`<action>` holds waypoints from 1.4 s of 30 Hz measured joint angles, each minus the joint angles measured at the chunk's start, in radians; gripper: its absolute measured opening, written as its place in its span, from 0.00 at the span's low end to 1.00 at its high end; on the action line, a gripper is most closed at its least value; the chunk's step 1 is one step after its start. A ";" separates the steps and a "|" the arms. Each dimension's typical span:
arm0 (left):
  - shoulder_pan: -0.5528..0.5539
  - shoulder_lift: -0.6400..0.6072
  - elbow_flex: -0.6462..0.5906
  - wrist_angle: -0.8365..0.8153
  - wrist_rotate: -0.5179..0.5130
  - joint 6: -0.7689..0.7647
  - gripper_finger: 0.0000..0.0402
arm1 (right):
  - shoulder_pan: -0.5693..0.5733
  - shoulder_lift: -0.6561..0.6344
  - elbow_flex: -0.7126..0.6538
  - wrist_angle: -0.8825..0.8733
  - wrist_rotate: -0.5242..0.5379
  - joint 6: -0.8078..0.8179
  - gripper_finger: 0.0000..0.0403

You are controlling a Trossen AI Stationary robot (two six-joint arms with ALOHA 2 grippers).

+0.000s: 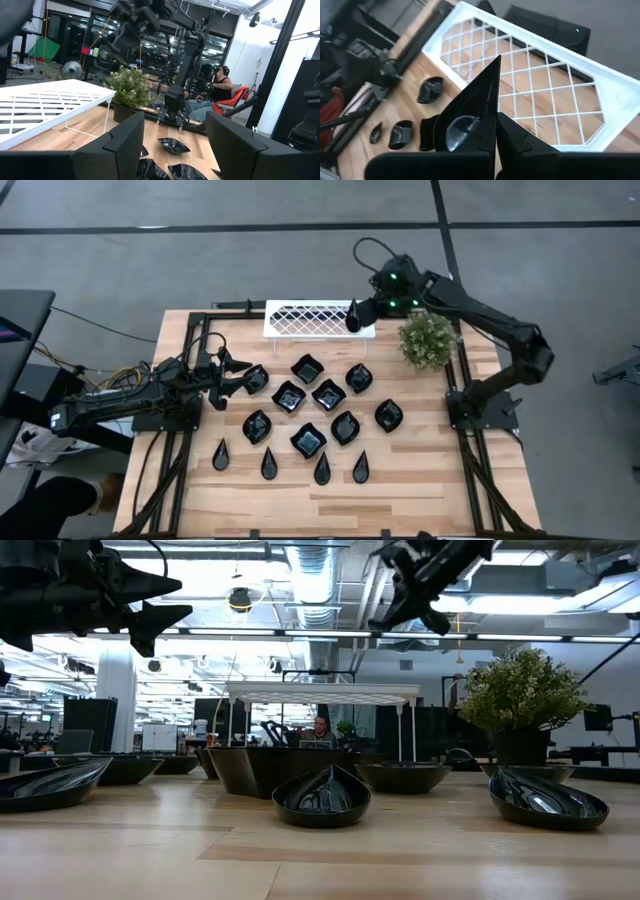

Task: Pick & Place Mini shaped plates
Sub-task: Put the drop-shaped plate on the shelf

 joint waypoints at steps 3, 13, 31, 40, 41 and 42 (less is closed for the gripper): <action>0.000 0.000 0.000 0.000 0.000 0.000 0.53 | -0.021 0.058 0.050 -0.062 -0.015 -0.012 0.00; 0.000 0.000 0.000 0.000 0.000 0.002 0.53 | -0.101 0.159 0.077 -0.173 -0.018 -0.013 0.00; 0.000 0.000 0.000 0.000 0.000 0.000 0.53 | -0.162 0.227 0.077 -0.209 -0.029 -0.072 0.00; 0.000 0.000 0.000 0.007 0.000 0.000 0.53 | -0.161 0.229 0.077 -0.207 -0.045 -0.074 0.02; 0.000 0.000 0.000 0.007 0.000 0.000 0.53 | -0.155 0.232 0.077 -0.207 -0.045 -0.081 0.02; 0.000 0.000 0.000 0.007 0.000 0.000 0.53 | -0.154 0.236 0.077 -0.207 -0.044 -0.088 0.01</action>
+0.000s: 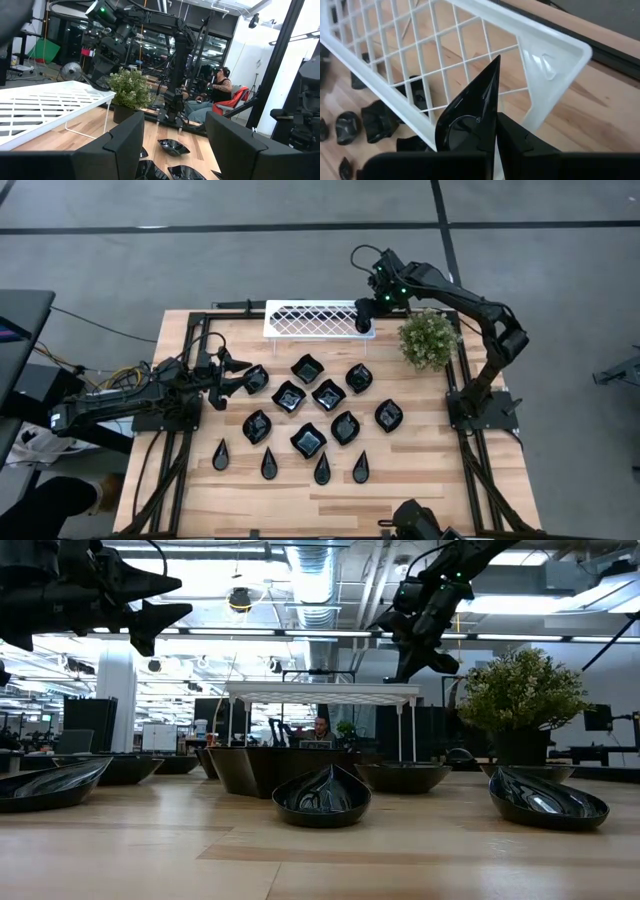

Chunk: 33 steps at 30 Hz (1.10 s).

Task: Pick & Place Mini shaped plates
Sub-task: Put the drop-shaped plate on the shelf

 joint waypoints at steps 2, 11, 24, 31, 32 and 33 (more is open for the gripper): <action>0.000 0.000 0.000 0.000 0.000 0.000 0.53 | -0.002 0.007 0.000 0.007 0.000 -0.010 0.01; 0.000 0.000 0.000 0.017 0.000 0.000 0.53 | -0.014 0.021 0.000 0.010 0.000 -0.011 0.03; 0.000 0.000 0.000 0.023 0.000 0.000 0.53 | -0.017 0.018 -0.001 0.017 0.000 -0.011 0.07; 0.000 0.000 0.000 0.024 0.000 0.000 0.53 | -0.039 -0.022 0.000 0.033 0.005 -0.011 0.07; 0.000 0.000 0.000 0.025 0.000 0.000 0.53 | -0.044 -0.031 0.000 0.032 0.006 -0.011 0.07; 0.000 0.000 0.000 0.026 0.000 0.000 0.53 | -0.048 -0.040 0.000 0.032 0.007 -0.011 0.06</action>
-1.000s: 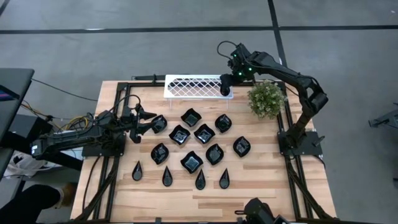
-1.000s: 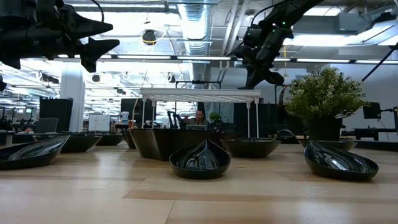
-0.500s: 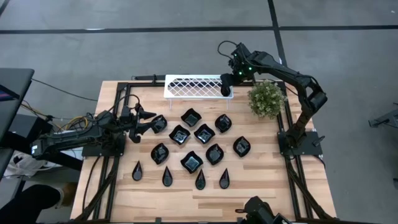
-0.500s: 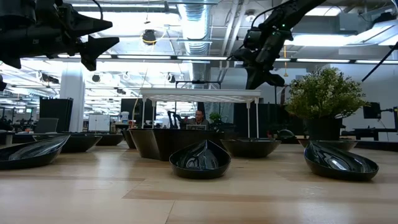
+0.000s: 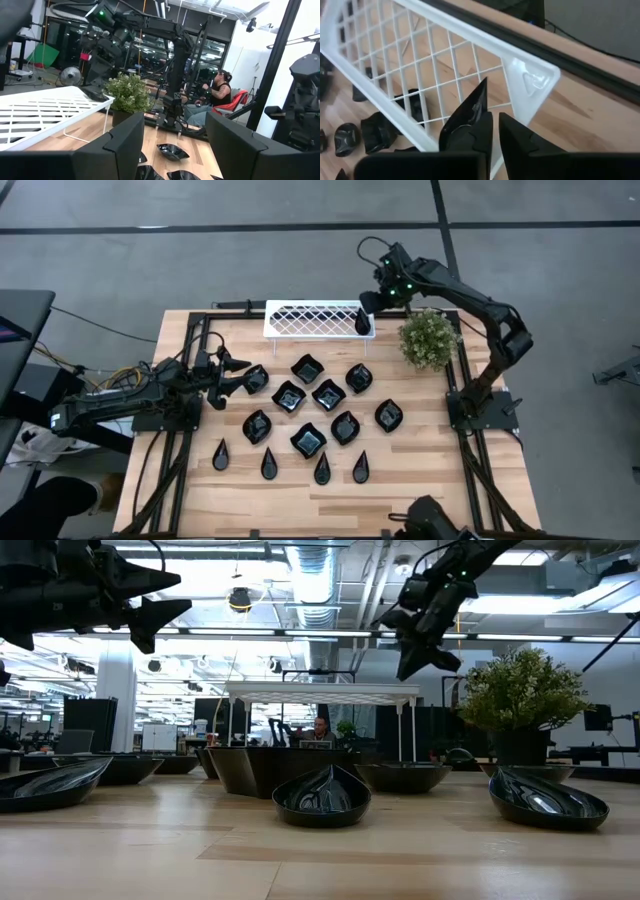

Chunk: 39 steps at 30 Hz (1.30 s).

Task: Pick & Place Mini shaped plates
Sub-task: Put the drop-shaped plate on the shelf

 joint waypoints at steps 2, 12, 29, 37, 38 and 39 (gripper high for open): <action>0.000 0.000 0.000 0.000 0.000 0.000 0.53 | -0.005 -0.027 0.000 -0.002 0.000 0.000 0.05; 0.000 0.000 0.000 0.001 0.000 0.001 0.53 | 0.057 -0.222 0.000 -0.097 -0.007 -0.083 0.01; 0.000 0.000 0.000 0.001 0.000 0.000 0.53 | 0.440 -0.372 0.000 -0.223 0.028 -0.024 0.01; 0.000 0.000 0.000 0.001 0.000 0.000 0.53 | 0.596 -0.366 0.000 -0.281 0.051 0.059 0.01; 0.000 0.000 0.000 0.000 0.000 0.000 0.53 | 0.615 -0.366 0.000 -0.282 0.051 0.078 0.01; 0.000 0.000 0.000 0.000 0.000 0.001 0.53 | 0.634 -0.366 0.000 -0.286 0.051 0.094 0.01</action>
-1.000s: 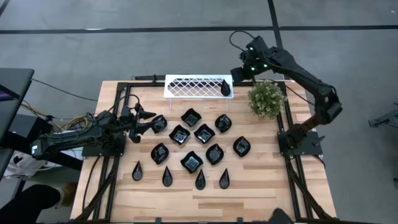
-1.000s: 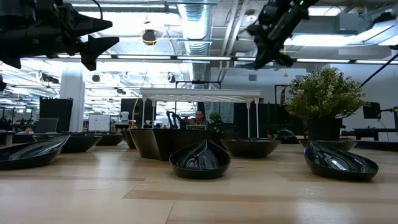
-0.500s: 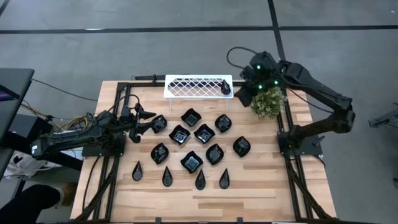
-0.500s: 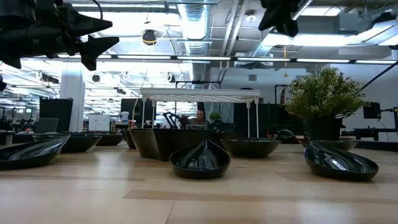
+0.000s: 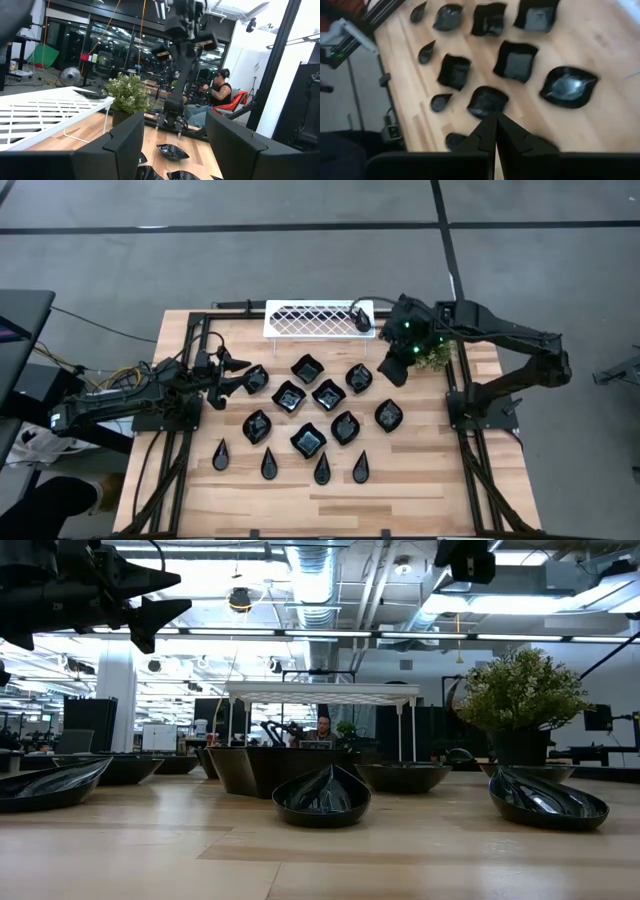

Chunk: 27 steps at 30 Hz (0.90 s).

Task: Pick & Place Mini shaped plates
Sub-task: Put the drop-shaped plate on the shelf

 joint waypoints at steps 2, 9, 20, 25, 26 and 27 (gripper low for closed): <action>0.000 0.000 0.000 0.000 0.000 0.001 0.53 | 0.040 0.000 0.000 -0.022 0.019 0.036 0.00; 0.000 0.000 0.000 0.000 0.000 0.002 0.53 | 0.228 -0.003 -0.051 -0.049 0.151 0.172 0.00; 0.000 0.000 0.000 0.000 0.000 0.002 0.53 | 0.438 -0.005 -0.216 0.069 0.262 0.407 0.00; 0.000 0.000 0.000 0.000 0.000 0.002 0.53 | 0.445 -0.005 -0.221 0.088 0.508 0.394 0.00; 0.000 0.000 0.000 0.000 0.000 0.002 0.53 | 0.433 -0.005 -0.221 0.097 0.555 0.370 0.00; 0.000 0.000 0.000 0.000 0.000 0.002 0.53 | 0.415 -0.005 -0.221 0.107 0.591 0.335 0.00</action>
